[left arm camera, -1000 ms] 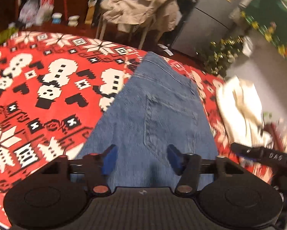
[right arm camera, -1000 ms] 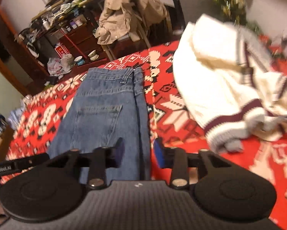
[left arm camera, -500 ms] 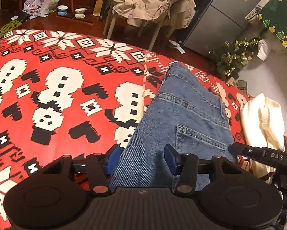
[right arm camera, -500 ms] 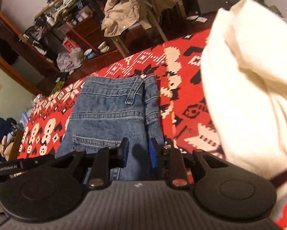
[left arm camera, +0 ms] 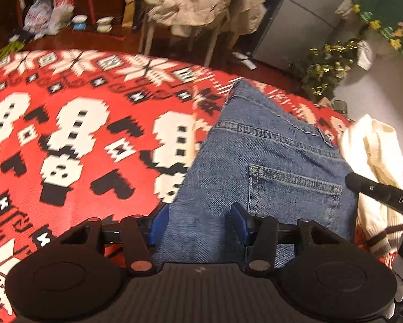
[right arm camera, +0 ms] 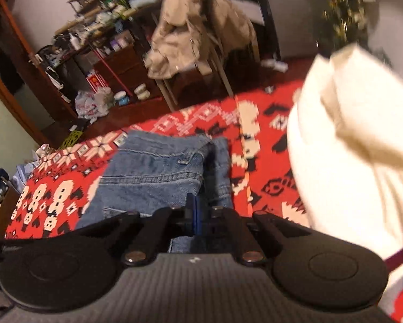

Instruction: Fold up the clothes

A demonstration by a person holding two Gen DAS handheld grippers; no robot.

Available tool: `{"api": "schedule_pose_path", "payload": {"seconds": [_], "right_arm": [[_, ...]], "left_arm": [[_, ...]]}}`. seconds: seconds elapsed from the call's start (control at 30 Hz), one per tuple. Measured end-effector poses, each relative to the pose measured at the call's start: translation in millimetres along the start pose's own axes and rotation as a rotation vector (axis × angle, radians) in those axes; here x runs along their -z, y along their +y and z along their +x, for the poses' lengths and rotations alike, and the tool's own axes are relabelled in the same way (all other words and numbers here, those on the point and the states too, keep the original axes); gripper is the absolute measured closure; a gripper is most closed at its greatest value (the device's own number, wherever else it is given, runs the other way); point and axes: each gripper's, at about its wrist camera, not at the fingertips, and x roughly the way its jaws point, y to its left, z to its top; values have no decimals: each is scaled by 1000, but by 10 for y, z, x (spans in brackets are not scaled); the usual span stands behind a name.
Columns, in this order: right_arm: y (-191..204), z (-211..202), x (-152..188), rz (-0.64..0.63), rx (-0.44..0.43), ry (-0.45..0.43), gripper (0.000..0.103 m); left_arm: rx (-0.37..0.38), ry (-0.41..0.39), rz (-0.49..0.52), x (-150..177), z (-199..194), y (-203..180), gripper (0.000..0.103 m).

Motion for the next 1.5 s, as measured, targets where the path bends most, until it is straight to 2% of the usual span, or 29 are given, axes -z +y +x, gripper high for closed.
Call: {"api": "schedule_pose_path", "payload": {"seconds": [0.1,0.2,0.33,0.37,0.4,0.5,0.53,0.57,0.6,0.63,0.7,0.83,1.0,1.03,1.13,1.23,1.3,1.5], "right_arm": [[-21,-111,17,-21,17,-36,103],[-157,110,54,2,67,36,103],[-222,222,143,13,85,53,102],[-228,228,150,15,88,53,102],[-243,247,158,19,91,58,101],[-266,254,177,-2,109,57,99],[-265,248,183,-8,111,56,99],[-266,251,198,-13,111,56,99],[-266,253,213,-19,112,56,99],[-257,242,225,-25,113,54,99],[-245,246,220,-25,117,55,99],[-263,222,202,-8,125,63,98],[-275,-76,233,-76,222,55,97],[-260,-181,254,-81,205,45,93],[-96,-492,382,-105,126,5,92],[168,-584,567,-131,21,-13,90],[295,-535,673,-102,-68,-29,86],[696,-253,899,-179,-14,-36,85]], "left_arm": [[-19,3,48,24,67,-97,53],[-51,25,82,53,189,-150,54],[-52,12,115,104,179,-168,54],[-46,12,110,104,165,-151,56],[-40,13,103,103,151,-132,61],[48,8,36,79,17,-4,65],[82,6,11,72,-28,46,71],[138,32,-18,77,-24,91,93],[177,58,-35,94,0,117,102],[182,68,-37,119,28,120,102],[139,67,-14,171,84,84,102],[138,72,-27,225,168,115,101],[166,95,-33,273,193,123,100],[168,96,-36,271,194,126,100],[172,98,-46,266,195,135,100],[176,104,-57,258,204,149,100],[178,106,-64,258,205,157,100],[150,97,-48,267,187,103,100]]}}
